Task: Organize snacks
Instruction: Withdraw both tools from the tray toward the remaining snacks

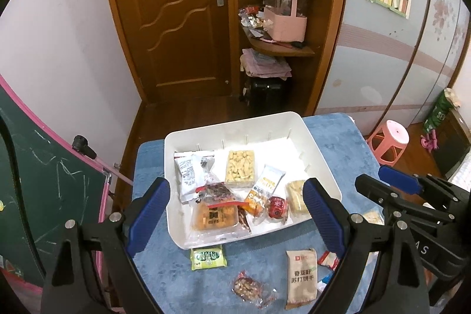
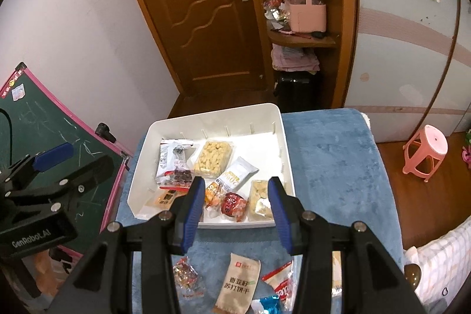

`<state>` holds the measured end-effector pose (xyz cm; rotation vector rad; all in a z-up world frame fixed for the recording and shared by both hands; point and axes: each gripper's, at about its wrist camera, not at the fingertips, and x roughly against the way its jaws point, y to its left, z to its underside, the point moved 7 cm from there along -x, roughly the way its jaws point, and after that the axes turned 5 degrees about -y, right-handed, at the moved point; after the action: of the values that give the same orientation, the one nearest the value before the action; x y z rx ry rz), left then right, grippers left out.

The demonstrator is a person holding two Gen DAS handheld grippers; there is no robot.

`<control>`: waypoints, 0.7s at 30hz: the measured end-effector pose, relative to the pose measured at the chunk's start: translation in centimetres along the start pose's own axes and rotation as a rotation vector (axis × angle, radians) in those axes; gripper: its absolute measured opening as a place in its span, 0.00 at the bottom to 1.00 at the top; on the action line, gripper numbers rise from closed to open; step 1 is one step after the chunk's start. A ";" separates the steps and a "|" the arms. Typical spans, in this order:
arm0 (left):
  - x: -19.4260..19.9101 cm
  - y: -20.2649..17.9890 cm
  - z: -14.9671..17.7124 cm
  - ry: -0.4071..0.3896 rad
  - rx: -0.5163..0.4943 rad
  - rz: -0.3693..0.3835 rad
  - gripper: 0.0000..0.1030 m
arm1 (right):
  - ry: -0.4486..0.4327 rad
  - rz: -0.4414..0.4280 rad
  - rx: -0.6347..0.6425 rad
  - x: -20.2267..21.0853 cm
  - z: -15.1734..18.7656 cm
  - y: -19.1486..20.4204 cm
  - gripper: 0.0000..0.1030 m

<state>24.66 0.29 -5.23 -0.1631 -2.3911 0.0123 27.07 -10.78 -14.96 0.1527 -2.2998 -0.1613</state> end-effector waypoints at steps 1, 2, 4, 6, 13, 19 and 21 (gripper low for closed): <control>0.4 0.1 0.1 -0.006 0.001 0.002 0.88 | -0.003 0.001 -0.002 0.4 0.1 0.1 0.44; 0.9 0.3 0.3 -0.011 0.003 0.005 0.88 | -0.010 0.002 -0.005 0.8 0.2 0.3 0.44; 1.7 0.5 0.5 -0.018 0.007 0.012 0.88 | -0.021 0.006 -0.004 1.6 0.5 0.5 0.44; 2.5 0.8 0.9 -0.024 0.012 0.019 0.88 | -0.026 0.012 -0.002 2.1 0.8 0.7 0.44; 3.8 1.7 3.9 0.001 0.033 0.045 0.88 | 0.007 0.025 -0.005 2.7 3.6 1.3 0.44; 2.1 2.0 8.2 0.101 0.067 0.065 0.88 | 0.094 0.037 -0.028 1.6 7.9 1.0 0.44; 1.2 2.0 9.7 0.140 0.085 0.071 0.88 | 0.122 0.038 -0.038 1.2 9.4 1.0 0.44</control>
<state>17.46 2.81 -11.71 -0.2022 -2.2393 0.1321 19.24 -9.34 -20.19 0.0971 -2.1755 -0.1716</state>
